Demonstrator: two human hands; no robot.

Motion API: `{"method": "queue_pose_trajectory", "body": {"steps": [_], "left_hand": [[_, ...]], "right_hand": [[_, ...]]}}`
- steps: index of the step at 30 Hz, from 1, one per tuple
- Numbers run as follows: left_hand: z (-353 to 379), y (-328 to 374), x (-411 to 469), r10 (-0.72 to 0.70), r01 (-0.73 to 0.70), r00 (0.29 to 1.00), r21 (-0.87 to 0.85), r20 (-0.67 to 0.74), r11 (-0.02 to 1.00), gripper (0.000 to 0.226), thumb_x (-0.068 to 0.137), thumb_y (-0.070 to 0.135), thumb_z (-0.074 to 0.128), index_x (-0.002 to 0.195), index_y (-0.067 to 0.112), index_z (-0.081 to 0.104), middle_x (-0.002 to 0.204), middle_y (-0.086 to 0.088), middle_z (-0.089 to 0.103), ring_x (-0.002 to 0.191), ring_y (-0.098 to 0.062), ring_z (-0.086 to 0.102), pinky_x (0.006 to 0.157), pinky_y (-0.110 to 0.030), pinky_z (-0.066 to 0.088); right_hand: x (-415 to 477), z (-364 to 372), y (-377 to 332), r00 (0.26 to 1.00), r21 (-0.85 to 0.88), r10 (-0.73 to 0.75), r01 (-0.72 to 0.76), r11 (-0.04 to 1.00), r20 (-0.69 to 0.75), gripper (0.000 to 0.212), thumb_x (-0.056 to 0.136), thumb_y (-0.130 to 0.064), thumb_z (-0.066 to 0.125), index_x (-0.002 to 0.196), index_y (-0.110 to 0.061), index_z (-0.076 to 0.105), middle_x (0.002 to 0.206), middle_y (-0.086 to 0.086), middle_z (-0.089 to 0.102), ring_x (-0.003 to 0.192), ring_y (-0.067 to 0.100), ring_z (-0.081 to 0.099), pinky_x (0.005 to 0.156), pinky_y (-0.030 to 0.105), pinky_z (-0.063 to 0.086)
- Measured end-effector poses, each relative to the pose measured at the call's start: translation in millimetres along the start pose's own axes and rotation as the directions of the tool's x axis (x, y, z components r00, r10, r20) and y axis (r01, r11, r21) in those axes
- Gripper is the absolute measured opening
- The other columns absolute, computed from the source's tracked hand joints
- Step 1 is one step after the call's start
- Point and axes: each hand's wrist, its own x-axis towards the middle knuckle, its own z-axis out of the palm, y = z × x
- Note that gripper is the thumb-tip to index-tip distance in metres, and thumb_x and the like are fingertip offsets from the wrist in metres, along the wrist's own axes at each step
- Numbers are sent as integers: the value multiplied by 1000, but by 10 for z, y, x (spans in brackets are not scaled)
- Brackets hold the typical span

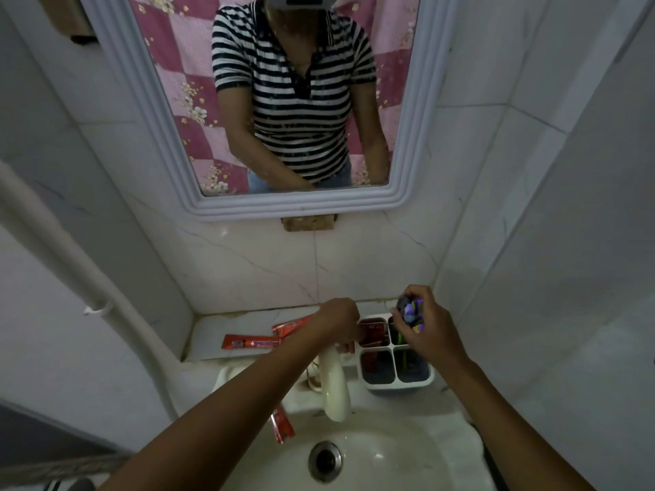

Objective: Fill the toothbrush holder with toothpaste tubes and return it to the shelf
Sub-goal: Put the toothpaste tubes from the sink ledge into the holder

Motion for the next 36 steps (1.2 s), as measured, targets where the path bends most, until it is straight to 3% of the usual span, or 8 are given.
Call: {"method": "queue_pose_trajectory", "body": {"steps": [2, 5, 11, 16, 25, 30, 33, 36], "left_hand": [[-6, 9, -3, 20, -17, 998, 44, -64, 999, 24, 83, 15, 63, 100, 0, 71, 92, -14, 77, 64, -19, 68, 83, -31, 54], [-2, 25, -4, 23, -20, 998, 54, -62, 998, 26, 85, 19, 64, 103, 2, 71, 94, -13, 76, 83, -25, 72, 70, -27, 51], [30, 16, -13, -38, 40, 993, -16, 107, 999, 27, 90, 18, 57, 101, -4, 68, 94, -14, 77, 54, -9, 64, 63, -17, 49], [21, -1, 9, -43, 50, 988, -43, 146, 998, 20, 88, 15, 56, 80, 1, 68, 94, -16, 77, 49, -7, 63, 68, -20, 55], [-12, -65, 56, -78, 129, 968, -207, 236, 970, 22, 88, 10, 61, 93, -11, 66, 107, -23, 72, 53, -10, 67, 64, -25, 58], [-201, -191, -141, -53, 84, 995, -396, 88, 914, 27, 87, 11, 64, 107, -6, 65, 102, -15, 73, 66, -11, 63, 71, -23, 56], [-343, -594, -349, -146, 40, 979, -565, -145, 824, 33, 82, 7, 67, 115, 7, 64, 105, -11, 71, 88, -22, 68, 82, -25, 56], [-223, -1152, -544, -399, 234, 855, -439, -332, 867, 19, 78, 21, 70, 96, 16, 70, 94, -11, 73, 85, -29, 70, 77, -34, 55]], "right_hand": [[-41, 45, -33, 997, -26, -65, 64, 998, -44, 42, 80, -13, 76, 99, -31, 43, 76, -1, 64, 70, 18, 62, 59, 17, 49], [-57, 119, -44, 996, -79, -92, 91, 993, -15, 44, 79, -11, 75, 103, -28, 43, 78, 2, 65, 67, 20, 62, 59, 26, 49], [-101, 173, 33, 995, 30, 76, -74, 997, -66, 38, 79, -13, 76, 107, -22, 52, 85, -16, 56, 79, 13, 61, 62, 18, 49], [-14, 192, 76, 997, 11, 76, -76, 997, -27, 42, 78, -16, 76, 111, -23, 51, 97, 1, 62, 89, 22, 63, 71, 37, 59], [-44, 111, 286, 903, 408, 378, -429, 806, 203, 86, 67, -11, 87, 132, -29, 35, 124, 6, 53, 102, 15, 61, 87, 22, 52], [-475, -63, 445, 860, 497, 336, -498, 711, 383, 122, 40, -58, 91, 143, -29, 32, 146, 1, 45, 134, 15, 44, 109, 41, 43], [-780, -38, 511, 854, 466, 225, -456, 759, 470, 125, 46, -34, 97, 147, -26, 23, 147, -6, 43, 131, 6, 48, 95, 22, 52], [-945, 77, 482, 870, 499, 143, -398, 770, 472, 131, 46, 1, 94, 148, -21, 15, 145, -7, 39, 123, -5, 52, 83, 15, 54]]}}
